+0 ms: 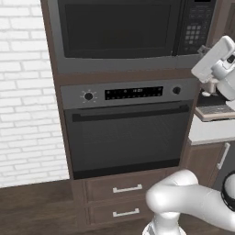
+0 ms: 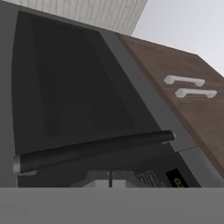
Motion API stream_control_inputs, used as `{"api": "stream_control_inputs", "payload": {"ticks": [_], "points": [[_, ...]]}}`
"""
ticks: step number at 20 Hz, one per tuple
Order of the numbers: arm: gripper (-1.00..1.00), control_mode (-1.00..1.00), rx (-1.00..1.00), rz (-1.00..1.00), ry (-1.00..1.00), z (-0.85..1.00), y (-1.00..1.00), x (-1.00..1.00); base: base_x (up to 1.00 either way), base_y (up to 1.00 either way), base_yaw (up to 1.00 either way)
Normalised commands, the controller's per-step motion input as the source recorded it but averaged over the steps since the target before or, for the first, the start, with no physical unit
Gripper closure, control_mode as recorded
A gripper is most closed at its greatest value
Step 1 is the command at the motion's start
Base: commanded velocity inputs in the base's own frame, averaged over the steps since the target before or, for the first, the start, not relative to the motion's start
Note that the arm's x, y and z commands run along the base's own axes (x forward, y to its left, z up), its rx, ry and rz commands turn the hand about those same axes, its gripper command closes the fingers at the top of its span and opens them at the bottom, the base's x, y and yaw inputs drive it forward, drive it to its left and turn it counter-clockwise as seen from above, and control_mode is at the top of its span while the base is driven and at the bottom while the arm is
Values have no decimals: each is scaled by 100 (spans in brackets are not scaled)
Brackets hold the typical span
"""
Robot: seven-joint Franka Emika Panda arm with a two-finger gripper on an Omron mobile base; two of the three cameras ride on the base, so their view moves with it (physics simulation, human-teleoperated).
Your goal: Pick the lemon from the sink and place it in the bowl. Then pick the bowl and place it in the microwave. Then close the microwave door and press the start button.
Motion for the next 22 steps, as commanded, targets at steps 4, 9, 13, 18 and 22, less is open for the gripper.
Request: {"api": "stream_control_inputs", "payload": {"ticks": [4, 9, 13, 18, 22], "points": [[100, -100, -1, 0, -1, 0, -34, -1, 0, 0, 0], [100, -100, -6, 0, 0, -14, -5, 6, 0, 0, 0], [100, -100, -6, -2, 0, -11, 0, 15, 0, 0, 0], [100, -100, -4, -8, 0, 0, 0, 20, 0, 0, 0], [100, -100, -7, -11, 0, -7, 0, 38, 0, 0, 0]]}}
